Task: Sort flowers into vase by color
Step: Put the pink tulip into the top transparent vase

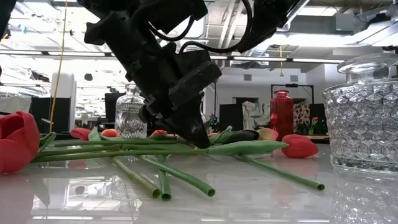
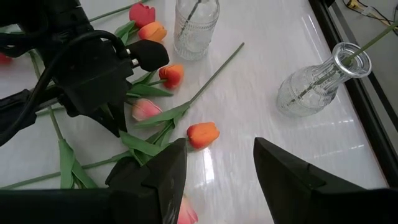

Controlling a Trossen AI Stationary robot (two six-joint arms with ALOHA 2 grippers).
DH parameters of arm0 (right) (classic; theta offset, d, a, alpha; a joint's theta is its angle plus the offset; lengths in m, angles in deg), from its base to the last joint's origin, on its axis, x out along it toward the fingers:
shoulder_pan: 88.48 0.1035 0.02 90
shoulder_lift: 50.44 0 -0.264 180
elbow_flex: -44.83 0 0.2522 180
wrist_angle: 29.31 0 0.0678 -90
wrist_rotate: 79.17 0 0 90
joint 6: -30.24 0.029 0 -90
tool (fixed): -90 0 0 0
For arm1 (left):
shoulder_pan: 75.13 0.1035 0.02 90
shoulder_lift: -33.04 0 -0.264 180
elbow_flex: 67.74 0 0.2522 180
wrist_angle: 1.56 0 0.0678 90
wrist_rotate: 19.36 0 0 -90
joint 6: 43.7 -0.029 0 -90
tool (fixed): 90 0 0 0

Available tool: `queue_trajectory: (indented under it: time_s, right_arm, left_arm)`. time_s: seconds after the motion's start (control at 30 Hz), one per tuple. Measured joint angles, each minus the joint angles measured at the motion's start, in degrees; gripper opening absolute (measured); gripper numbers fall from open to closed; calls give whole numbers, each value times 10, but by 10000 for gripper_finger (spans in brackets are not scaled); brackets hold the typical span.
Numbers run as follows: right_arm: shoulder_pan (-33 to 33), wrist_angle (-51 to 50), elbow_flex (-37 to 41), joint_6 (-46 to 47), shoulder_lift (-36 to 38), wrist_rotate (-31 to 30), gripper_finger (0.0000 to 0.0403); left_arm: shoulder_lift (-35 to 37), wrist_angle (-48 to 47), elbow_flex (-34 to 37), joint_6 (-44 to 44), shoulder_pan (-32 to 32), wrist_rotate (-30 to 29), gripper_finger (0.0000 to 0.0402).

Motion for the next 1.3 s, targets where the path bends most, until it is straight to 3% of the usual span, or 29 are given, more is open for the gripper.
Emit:
queue_trajectory:
  time_s: [0.27, 0.47, 0.73, 0.87, 1.1, 1.3]
  right_arm:
    - [0, 47, -1, 0, 0, 0, 212]
    - [2, 34, -53, -1, 3, 0, 212]
    - [6, -66, -185, -2, 15, 0, 212]
    - [15, -107, -214, -28, 38, 0, 206]
    - [35, -145, -180, -12, 121, -11, 177]
    - [47, -33, -6, 4, 213, -30, 158]
  left_arm:
    - [47, -1, 0, -7, 0, -29, 1]
    - [98, -6, 0, -31, -2, -75, 0]
    - [166, -39, 0, -70, -2, -130, 0]
    - [203, -33, 0, -103, 0, -154, 0]
    - [238, -24, 0, -140, 5, -187, 0]
    - [233, 28, 0, -184, 24, -166, 0]
